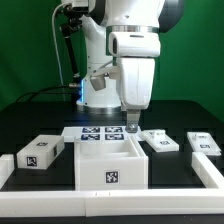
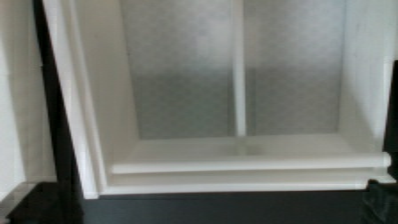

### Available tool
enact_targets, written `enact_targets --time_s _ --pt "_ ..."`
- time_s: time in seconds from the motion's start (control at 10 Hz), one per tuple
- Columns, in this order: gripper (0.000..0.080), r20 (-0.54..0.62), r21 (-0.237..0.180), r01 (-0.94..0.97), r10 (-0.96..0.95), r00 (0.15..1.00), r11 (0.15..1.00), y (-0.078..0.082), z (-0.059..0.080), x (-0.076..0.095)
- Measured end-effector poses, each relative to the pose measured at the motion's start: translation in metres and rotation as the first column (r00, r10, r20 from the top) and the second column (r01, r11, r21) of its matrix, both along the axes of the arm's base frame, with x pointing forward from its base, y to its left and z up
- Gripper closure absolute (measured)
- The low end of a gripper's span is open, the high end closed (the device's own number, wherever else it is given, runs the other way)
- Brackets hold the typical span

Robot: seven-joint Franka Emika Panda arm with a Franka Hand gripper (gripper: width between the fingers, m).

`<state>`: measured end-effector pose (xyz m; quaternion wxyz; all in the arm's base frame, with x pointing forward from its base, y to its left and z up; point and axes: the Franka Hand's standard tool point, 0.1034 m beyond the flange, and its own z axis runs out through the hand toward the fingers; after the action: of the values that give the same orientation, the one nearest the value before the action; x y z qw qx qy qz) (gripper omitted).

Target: Assemble cabinet

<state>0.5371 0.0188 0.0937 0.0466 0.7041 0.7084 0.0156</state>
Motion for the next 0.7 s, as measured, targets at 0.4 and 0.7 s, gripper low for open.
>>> enact_targets --time_s 0.4,0.7 --pt "0.0001 -0.020 0.020 -0.010 0.010 1.000 1.000 0.001 -0.027 -0.055" --pt "0.0001 -0.047 0.027 -0.004 0.005 0.999 1.000 -0.001 -0.044 -0.073"
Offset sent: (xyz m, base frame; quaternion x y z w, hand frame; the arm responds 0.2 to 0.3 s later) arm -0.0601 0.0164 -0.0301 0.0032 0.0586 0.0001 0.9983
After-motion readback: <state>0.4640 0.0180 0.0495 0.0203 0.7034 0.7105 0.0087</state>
